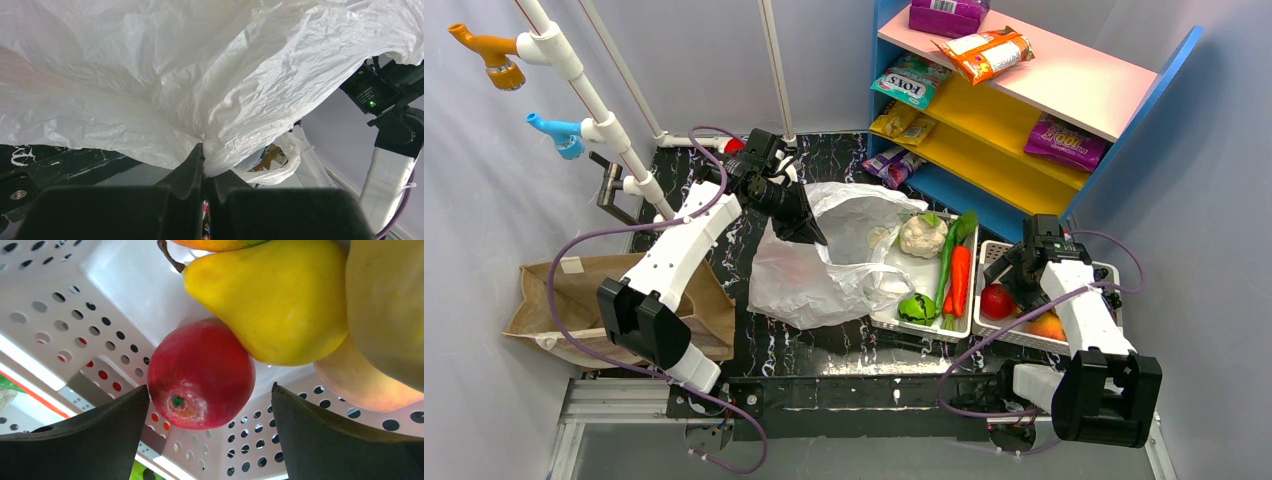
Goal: Place the food into the grocery bag and tie it
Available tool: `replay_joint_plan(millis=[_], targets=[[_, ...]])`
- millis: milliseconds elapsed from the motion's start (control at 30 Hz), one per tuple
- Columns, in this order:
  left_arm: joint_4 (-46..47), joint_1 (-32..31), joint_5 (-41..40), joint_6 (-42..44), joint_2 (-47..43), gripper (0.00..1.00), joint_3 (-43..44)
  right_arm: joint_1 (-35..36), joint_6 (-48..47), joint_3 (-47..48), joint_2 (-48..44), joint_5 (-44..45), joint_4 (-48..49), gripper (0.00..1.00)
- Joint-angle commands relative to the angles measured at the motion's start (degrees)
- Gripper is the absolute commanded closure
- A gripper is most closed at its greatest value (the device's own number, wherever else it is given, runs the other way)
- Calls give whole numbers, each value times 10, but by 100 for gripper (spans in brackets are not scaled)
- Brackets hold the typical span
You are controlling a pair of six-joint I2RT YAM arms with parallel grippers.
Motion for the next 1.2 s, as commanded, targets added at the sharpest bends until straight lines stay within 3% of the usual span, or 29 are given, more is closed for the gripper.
replay_joint_plan(millis=[0,200,433,1167], targets=[[-16,-3,3,6,-23,100,-4,-5,4,-15,15,-4,36,2],[-16,-3,-1,6,-26,100,-6,-6,0,-36,48,-7,65,3],[-13,-3,2,6,-23,100,-7,-6,-22,1,30,-1,32,60],[-11,-3,7,11,-19,100,-8,-3,-54,150,-36,-51,-80,69]])
